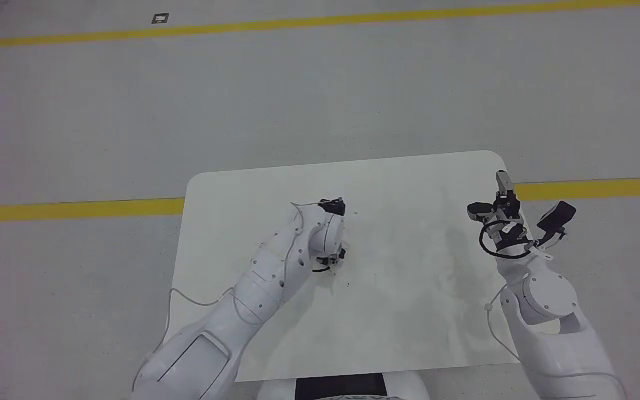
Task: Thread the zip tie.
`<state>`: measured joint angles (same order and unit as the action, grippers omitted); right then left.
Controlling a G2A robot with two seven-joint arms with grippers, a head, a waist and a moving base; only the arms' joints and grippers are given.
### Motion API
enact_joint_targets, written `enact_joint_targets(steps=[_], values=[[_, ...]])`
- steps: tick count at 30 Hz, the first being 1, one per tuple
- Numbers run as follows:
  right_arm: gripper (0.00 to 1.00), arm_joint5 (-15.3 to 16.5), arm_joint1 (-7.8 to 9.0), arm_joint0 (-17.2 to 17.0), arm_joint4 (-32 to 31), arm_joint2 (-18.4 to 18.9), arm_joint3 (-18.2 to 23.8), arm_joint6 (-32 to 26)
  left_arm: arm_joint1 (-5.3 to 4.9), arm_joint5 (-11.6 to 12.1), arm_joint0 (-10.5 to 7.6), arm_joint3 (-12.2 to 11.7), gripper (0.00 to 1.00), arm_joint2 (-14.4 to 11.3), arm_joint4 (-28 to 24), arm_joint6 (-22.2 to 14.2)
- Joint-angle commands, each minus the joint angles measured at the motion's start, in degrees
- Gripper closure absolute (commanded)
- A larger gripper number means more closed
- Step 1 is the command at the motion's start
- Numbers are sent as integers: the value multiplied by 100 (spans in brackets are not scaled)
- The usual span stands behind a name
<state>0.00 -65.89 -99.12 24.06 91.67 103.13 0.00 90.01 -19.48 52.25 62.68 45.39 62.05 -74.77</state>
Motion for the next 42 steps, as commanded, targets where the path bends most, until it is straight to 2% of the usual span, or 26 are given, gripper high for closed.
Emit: enact_joint_targets(steps=[1, 10, 22, 26, 33, 38, 42], values=[[0, 0, 0, 0, 0, 0, 0, 0, 8, 0, -25, -46, 91, -26, -32, 17], [0, 0, 0, 0, 0, 0, 0, 0, 28, 0, -107, -160, 87, -58, -77, 37], [0, 0, 0, 0, 0, 0, 0, 0, 44, 0, -56, -175, 89, -5, -27, 30], [0, 0, 0, 0, 0, 0, 0, 0, 59, 0, -58, -207, 100, -7, -24, 23], [0, 0, 0, 0, 0, 0, 0, 0, 85, 0, -84, -242, 100, 6, -14, -2], [0, 0, 0, 0, 0, 0, 0, 0, 55, 0, -56, 13, 100, 99, 189, -158], [0, 0, 0, 0, 0, 0, 0, 0, -19, 0, 110, 497, 100, 277, 483, -468]])
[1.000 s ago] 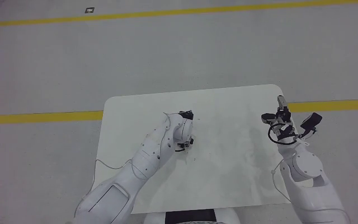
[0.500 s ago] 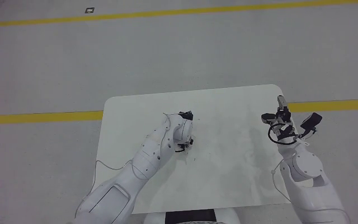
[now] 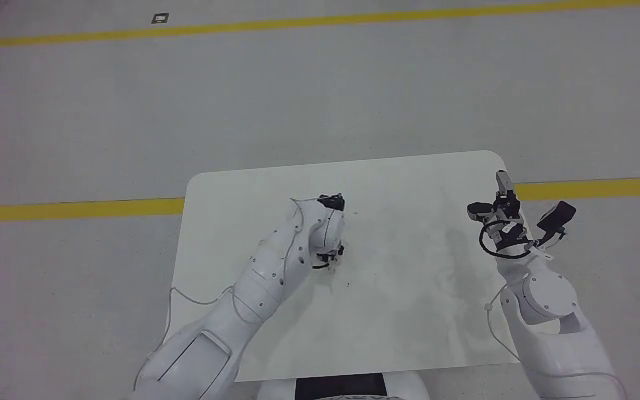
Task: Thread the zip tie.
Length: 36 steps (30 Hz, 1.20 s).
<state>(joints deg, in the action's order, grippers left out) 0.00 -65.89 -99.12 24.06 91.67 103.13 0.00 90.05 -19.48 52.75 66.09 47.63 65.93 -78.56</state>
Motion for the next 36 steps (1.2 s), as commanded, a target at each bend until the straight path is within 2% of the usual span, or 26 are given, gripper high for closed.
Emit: enact_joint_targets(steps=[1, 4, 7, 14, 20, 23, 30, 33, 36], values=[[0, 0, 0, 0, 0, 0, 0, 0, -42, 0, 117, 271, 100, 101, 150, -108], [0, 0, 0, 0, 0, 0, 0, 0, -105, 0, 310, 572, 100, 200, 260, -108], [0, 0, 0, 0, 0, 0, 0, 0, -175, 0, 452, 777, 100, 253, 251, -108], [0, 0, 0, 0, 0, 0, 0, 0, -391, 0, 600, 1112, 100, 244, 140, -108], [0, 0, 0, 0, 0, 0, 0, 0, -600, 0, 685, 1413, 100, 311, 67, -108], [0, 0, 0, 0, 0, 0, 0, 0, -701, 0, 739, 1646, 100, 406, -91, -108], [0, 0, 0, 0, 0, 0, 0, 0, -909, 0, 764, 1977, 100, 349, -467, -108], [0, 0, 0, 0, 0, 0, 0, 0, -999, 0, 771, 2179, 100, 344, -700, -108], [0, 0, 0, 0, 0, 0, 0, 0, -1103, 0, 793, 2397, 100, 379, -684, -108]])
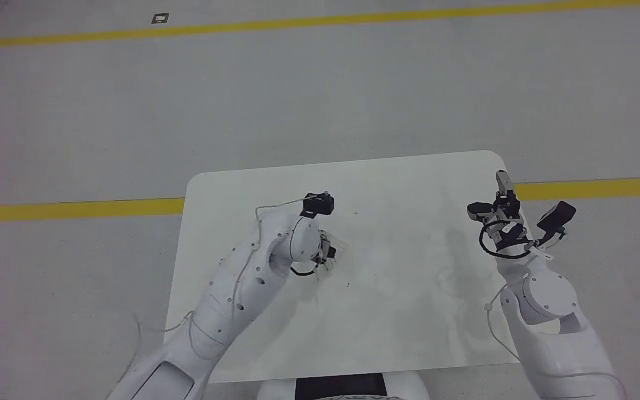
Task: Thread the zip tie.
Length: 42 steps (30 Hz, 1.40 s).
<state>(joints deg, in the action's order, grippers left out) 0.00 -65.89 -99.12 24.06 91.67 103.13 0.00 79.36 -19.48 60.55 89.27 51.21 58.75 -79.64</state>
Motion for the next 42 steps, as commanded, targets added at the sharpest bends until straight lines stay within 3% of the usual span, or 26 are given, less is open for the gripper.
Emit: enact_joint_targets(steps=[1, 8, 13, 22, 24, 26, 29, 32, 35, 36, 39, 42], values=[[0, 0, 0, 0, 0, 0, 0, 0, -63, 0, 44, 155, 100, 43, 30, 0], [0, 0, 0, 0, 0, 0, 0, 0, -258, 0, 355, 755, 100, 415, -245, 0], [0, 0, 0, 0, 0, 0, 0, 0, -350, 2, 470, 1085, 100, 475, -765, 0], [0, 0, 0, 0, 0, 0, 0, 0, -350, 2, 470, 1085, 100, 475, -765, 0], [0, 0, 0, 0, 0, 0, 0, 0, -356, 54, 518, 963, 100, 485, -818, 130], [0, 0, 0, 0, 0, 0, 0, 0, -386, 134, 518, 836, 100, 603, -853, 238], [0, 0, 0, 0, 0, 0, 0, 0, -464, 244, 660, 877, 100, 975, -1068, 282], [0, 0, 0, 0, 0, 0, 0, 0, -567, 608, 946, 975, 100, 1483, -1487, 354], [0, 0, 0, 0, 0, 0, 0, 0, -647, 1113, 1191, 947, 100, 1949, -2120, 430], [0, 0, 0, 0, 0, 0, 0, 0, -674, 1388, 1277, 923, 100, 2115, -2450, 454], [0, 0, 0, 0, 0, 0, 0, 0, -740, 1946, 1416, 729, 100, 2411, -3118, 347], [0, 0, 0, 0, 0, 0, 0, 0, -784, 2278, 1449, 479, 100, 2593, -3755, 201]])
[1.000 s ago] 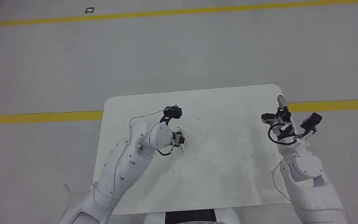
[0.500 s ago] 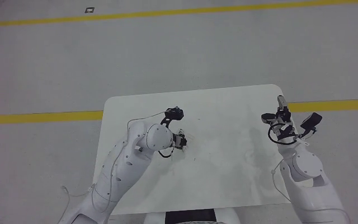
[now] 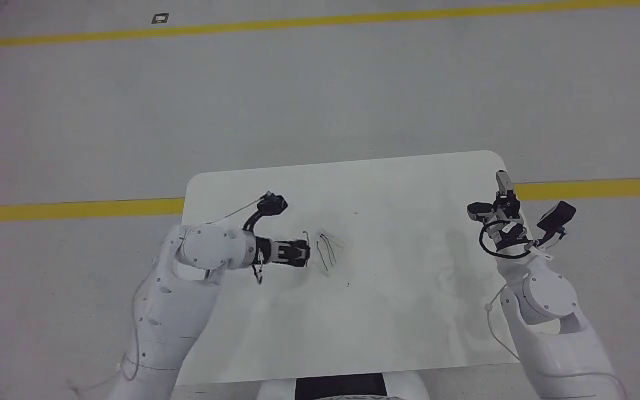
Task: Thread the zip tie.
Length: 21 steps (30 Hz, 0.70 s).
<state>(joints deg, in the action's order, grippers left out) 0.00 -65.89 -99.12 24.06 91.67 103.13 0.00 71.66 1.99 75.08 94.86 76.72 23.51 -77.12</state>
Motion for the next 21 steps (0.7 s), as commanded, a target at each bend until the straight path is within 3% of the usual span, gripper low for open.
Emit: enact_joint_targets(steps=[1, 8, 14, 21], values=[[0, 0, 0, 0, 0, 0, 0, 0, -33, 323, -3, -214, 100, 81, -474, -142], [0, 0, 0, 0, 0, 0, 0, 0, -136, 940, -23, -774, 100, 118, -1559, -252], [0, 0, 0, 0, 0, 0, 0, 0, -243, 1486, -86, -1011, 100, -102, -2139, -252], [0, 0, 0, 0, 0, 0, 0, 0, -268, 1506, -105, -984, 100, -166, -2068, -252]])
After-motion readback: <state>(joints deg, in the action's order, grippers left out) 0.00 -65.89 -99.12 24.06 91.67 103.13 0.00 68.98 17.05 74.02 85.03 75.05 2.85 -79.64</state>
